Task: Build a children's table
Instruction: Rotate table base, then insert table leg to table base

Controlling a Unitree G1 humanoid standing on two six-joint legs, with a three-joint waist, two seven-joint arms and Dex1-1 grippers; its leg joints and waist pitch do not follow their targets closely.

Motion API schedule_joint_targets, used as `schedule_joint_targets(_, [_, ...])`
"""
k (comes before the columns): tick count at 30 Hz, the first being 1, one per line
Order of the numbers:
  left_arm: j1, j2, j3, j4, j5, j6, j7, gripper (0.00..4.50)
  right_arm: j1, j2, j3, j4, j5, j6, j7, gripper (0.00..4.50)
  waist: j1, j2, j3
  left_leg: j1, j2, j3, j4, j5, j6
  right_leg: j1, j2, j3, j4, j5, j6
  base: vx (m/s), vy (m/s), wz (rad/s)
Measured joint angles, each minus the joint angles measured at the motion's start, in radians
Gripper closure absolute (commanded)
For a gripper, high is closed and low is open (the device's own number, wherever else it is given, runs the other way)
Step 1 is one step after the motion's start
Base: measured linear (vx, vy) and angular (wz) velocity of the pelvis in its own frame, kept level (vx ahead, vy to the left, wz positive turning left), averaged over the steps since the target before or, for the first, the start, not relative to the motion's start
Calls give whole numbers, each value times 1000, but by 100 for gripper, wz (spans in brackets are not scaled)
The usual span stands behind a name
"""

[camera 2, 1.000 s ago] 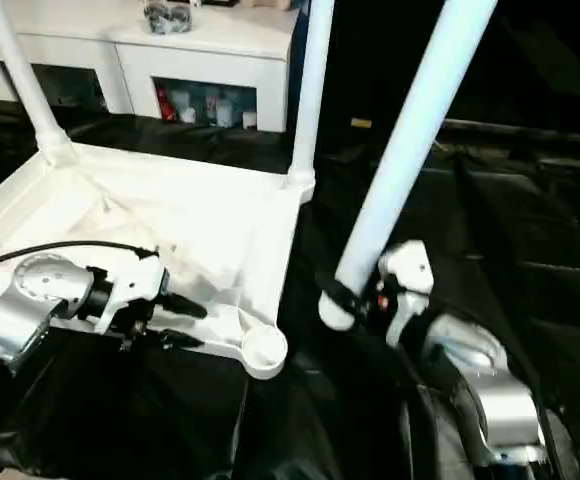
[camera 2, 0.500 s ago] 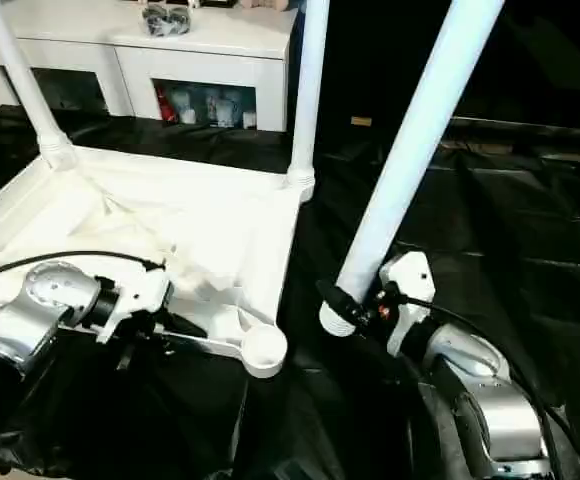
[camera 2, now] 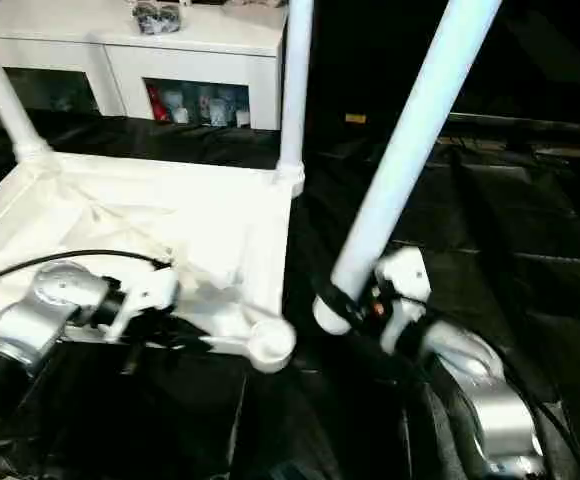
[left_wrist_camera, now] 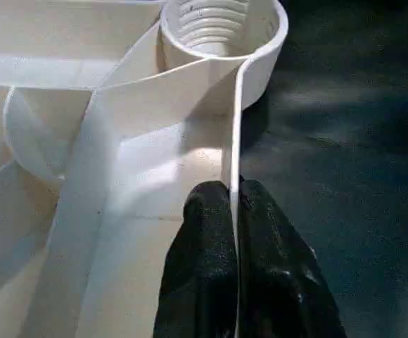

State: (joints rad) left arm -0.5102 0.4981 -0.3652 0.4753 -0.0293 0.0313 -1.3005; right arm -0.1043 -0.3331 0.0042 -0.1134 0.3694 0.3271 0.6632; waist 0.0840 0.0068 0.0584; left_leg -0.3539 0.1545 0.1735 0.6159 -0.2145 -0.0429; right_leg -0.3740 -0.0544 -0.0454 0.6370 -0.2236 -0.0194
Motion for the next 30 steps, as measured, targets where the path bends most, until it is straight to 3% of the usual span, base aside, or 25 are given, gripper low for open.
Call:
schedule_joint_targets(7, [-6,-115,10,-39,42,111,199,450,-125,33,8,95,-3,42,-34,261,2,-9,-1,0,0,3,-1,0,0,-1,-1,0,1,-1,1,0,0,0])
schedule_joint_targets(13, [-1,-156,10,-87,69,179,267,450,-207,33,61,181,-55,79,-46,261,3,-18,-1,-5,0,5,-1,2,4,-6,-2,0,0,-1,1,0,0,0])
schedule_joint_targets(16, [-1,-159,8,-98,75,194,274,450,-235,22,76,207,-64,100,-38,261,4,-22,-1,-7,0,5,-1,5,9,-7,-2,0,0,-1,1,0,0,0])
schedule_joint_targets(23, [-3,-160,8,-107,82,229,278,450,-276,9,104,259,-88,99,0,261,2,-41,-7,-5,0,6,-1,3,5,-6,-3,0,0,-1,2,0,0,0])
schedule_joint_targets(30, [-4,-159,8,-108,84,238,274,450,-320,25,105,318,-84,111,23,261,2,-47,-8,-4,0,6,-3,3,5,-6,-3,0,0,-1,2,0,0,0])
